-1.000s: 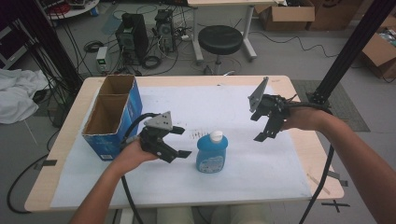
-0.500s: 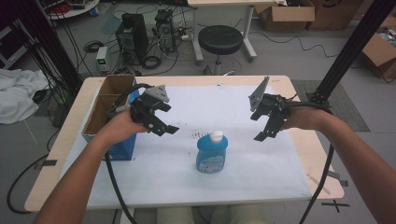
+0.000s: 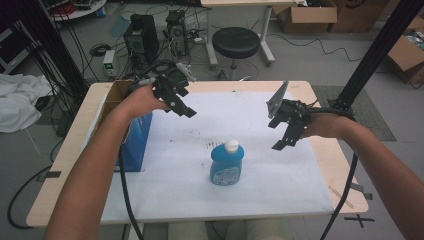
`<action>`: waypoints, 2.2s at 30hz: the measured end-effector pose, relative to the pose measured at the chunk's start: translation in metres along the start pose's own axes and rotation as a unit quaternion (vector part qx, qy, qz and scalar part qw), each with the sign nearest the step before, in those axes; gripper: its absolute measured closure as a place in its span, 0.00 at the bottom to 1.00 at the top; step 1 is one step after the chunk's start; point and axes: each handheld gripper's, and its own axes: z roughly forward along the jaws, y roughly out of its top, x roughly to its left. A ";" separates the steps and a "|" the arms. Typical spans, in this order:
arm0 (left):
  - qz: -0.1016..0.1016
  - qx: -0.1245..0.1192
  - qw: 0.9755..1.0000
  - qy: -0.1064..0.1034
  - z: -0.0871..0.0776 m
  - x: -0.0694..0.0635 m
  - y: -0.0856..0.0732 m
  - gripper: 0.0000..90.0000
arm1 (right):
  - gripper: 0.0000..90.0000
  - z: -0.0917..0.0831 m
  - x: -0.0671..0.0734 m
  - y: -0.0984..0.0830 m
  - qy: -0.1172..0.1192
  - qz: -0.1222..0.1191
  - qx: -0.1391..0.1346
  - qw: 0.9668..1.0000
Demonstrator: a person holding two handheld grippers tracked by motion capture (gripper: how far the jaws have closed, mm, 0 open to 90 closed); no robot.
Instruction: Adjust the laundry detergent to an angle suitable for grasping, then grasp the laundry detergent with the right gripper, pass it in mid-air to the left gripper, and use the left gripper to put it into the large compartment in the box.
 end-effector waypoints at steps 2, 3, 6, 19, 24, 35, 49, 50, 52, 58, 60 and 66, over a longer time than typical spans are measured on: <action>0.005 0.007 1.000 0.002 0.001 0.005 0.006 0.20 | 0.20 0.000 -0.001 0.000 0.000 0.000 0.001 1.000; 0.007 0.011 1.000 0.003 0.002 0.008 0.009 0.20 | 0.20 0.000 -0.002 0.000 0.000 0.001 0.001 1.000; 0.008 0.017 1.000 0.005 0.002 0.014 0.017 0.20 | 0.20 0.000 -0.003 0.001 0.001 0.001 0.001 1.000; 0.015 0.028 0.999 -0.004 0.016 0.024 0.034 0.20 | 0.20 -0.002 -0.007 0.002 0.001 0.003 0.000 1.000; 0.018 0.026 0.999 -0.009 0.015 0.022 0.035 0.20 | 0.20 -0.003 -0.007 0.000 0.001 0.005 -0.002 1.000; 0.027 0.019 0.999 -0.008 0.010 0.016 0.036 0.20 | 0.20 -0.004 -0.006 0.001 0.002 0.002 -0.004 1.000; 0.030 0.021 0.999 -0.011 0.010 0.011 0.035 0.20 | 0.20 -0.005 -0.002 0.003 0.000 -0.004 -0.008 1.000; 0.031 0.019 0.999 -0.010 0.009 0.011 0.035 0.20 | 0.20 -0.004 -0.002 0.003 -0.001 -0.004 -0.008 1.000; 0.032 0.020 0.999 -0.011 0.009 0.010 0.035 0.20 | 0.20 -0.004 -0.001 0.002 0.000 -0.004 -0.008 1.000; 0.038 0.025 0.999 -0.013 0.010 0.007 0.035 0.20 | 0.20 -0.003 0.001 0.002 0.001 -0.005 -0.014 1.000; 0.039 0.025 0.999 -0.013 0.011 0.007 0.035 0.20 | 0.20 -0.003 0.002 0.002 0.002 -0.006 -0.017 1.000; 0.043 0.025 0.999 -0.013 0.011 0.007 0.036 0.20 | 0.20 -0.001 0.007 0.003 0.008 -0.011 -0.029 0.999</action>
